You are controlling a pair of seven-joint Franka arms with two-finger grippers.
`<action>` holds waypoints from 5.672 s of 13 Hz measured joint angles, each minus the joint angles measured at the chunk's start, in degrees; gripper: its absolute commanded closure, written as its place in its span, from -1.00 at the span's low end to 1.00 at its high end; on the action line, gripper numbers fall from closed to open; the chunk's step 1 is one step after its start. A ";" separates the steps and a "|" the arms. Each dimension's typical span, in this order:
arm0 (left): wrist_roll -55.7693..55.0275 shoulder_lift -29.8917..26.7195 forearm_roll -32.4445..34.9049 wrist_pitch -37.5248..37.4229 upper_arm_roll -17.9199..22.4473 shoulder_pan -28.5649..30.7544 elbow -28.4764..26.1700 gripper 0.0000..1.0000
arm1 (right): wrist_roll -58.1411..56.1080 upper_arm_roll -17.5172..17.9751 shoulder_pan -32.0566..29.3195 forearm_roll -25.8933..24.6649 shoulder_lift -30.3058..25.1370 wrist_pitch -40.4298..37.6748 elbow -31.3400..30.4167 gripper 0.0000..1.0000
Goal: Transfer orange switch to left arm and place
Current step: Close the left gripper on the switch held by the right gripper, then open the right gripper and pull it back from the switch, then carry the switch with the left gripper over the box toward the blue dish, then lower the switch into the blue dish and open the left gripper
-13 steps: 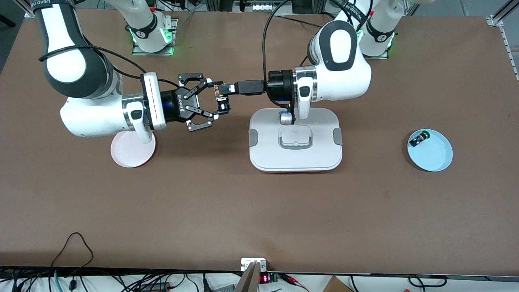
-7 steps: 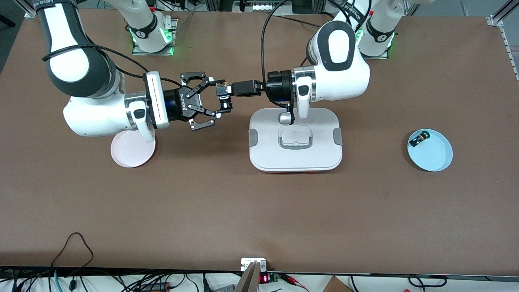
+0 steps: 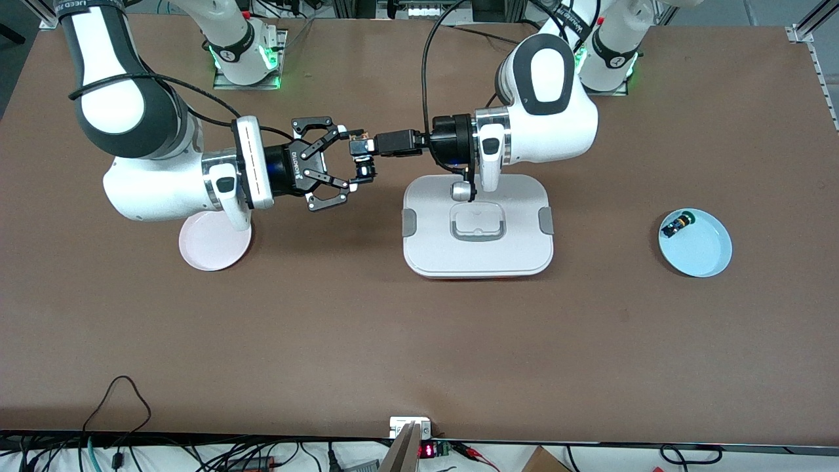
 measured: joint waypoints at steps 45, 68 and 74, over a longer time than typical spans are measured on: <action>56.73 4.89 124.41 -26.18 2.15 30.91 0.77 0.65 | 93.86 -1.30 -9.36 -89.82 -6.29 -7.65 14.02 -1.00; 73.37 17.61 136.08 2.05 1.33 50.95 -8.68 0.56 | 94.84 0.49 -15.72 -86.86 -12.05 -4.19 6.60 -1.00; 73.73 17.42 136.08 1.90 0.15 52.41 -9.23 -1.00 | 94.40 0.49 -15.77 -86.88 -12.11 -4.06 6.79 -1.00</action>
